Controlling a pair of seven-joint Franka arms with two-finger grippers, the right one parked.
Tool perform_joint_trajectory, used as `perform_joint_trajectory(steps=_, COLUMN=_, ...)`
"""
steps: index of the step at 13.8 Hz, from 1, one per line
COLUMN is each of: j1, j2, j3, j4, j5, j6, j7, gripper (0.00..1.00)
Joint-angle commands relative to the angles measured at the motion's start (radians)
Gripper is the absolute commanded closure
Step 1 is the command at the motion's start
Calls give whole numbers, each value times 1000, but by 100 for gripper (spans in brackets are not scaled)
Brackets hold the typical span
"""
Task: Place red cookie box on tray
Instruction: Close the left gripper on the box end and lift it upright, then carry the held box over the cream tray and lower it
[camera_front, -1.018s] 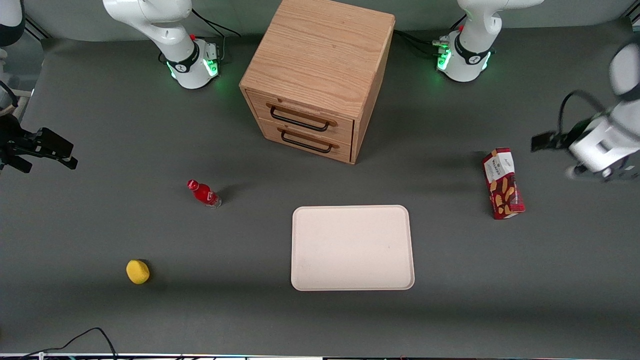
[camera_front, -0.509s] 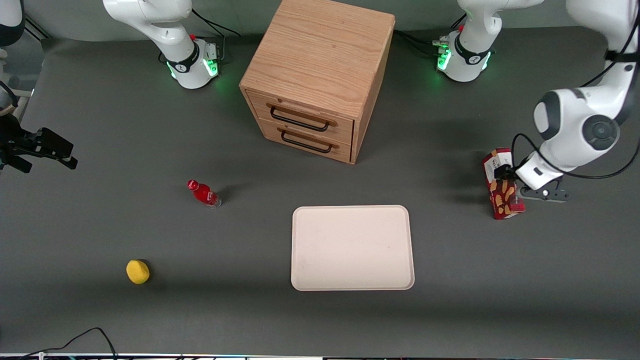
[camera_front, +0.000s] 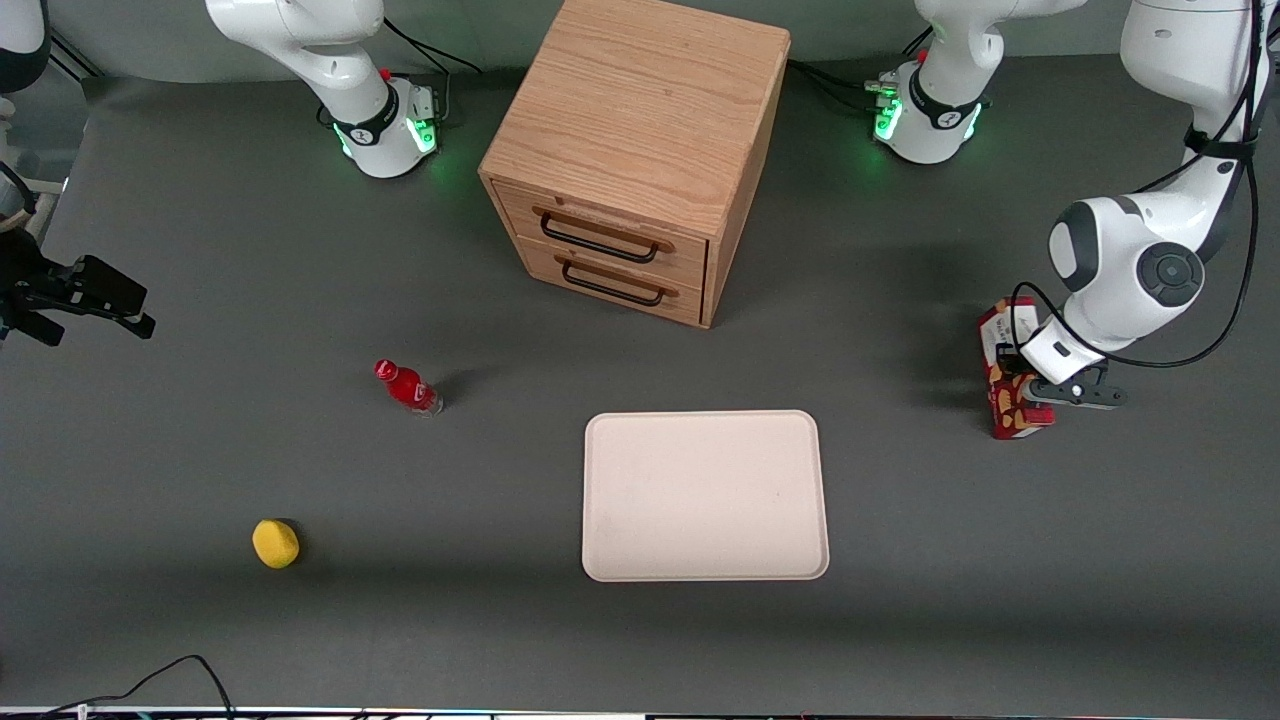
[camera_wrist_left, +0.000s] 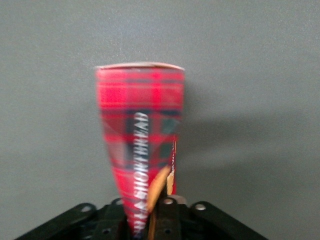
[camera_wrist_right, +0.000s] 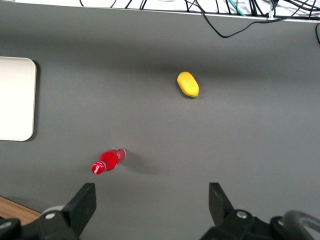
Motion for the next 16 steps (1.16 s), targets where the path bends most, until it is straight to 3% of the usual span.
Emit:
perform_joint_trajectory(steps=1, j1=3, j2=-63, j3=1, j4=12, j5=-5, j6=-73, j7=18, gripper=100)
perform_joint_trajectory(steps=4, j1=-4, j2=-129, j3=-4, j4=193, j5=-11, j6=-384, j7=7, gripper=100)
perform_joint_trajectory(steps=6, j1=-14, j2=-124, j3=-12, j4=433, j5=-37, j6=-687, j7=-37, gripper=100)
perform_joint_trajectory(steps=8, j1=-17, j2=-99, j3=-48, j4=648, j5=-40, j6=-884, j7=-60, gripper=100)
perform_joint_trajectory(steps=12, j1=-20, j2=-45, j3=-224, j4=877, j5=-85, j6=-993, j7=-323, gripper=100)
perform_joint_trajectory(steps=14, j1=-26, j2=19, j3=-339, j4=901, j5=-73, j6=-964, j7=-535, gripper=100)
perform_joint_trajectory(steps=16, j1=-34, j2=112, j3=-429, j4=915, j5=-3, j6=-832, j7=-663, gripper=100)
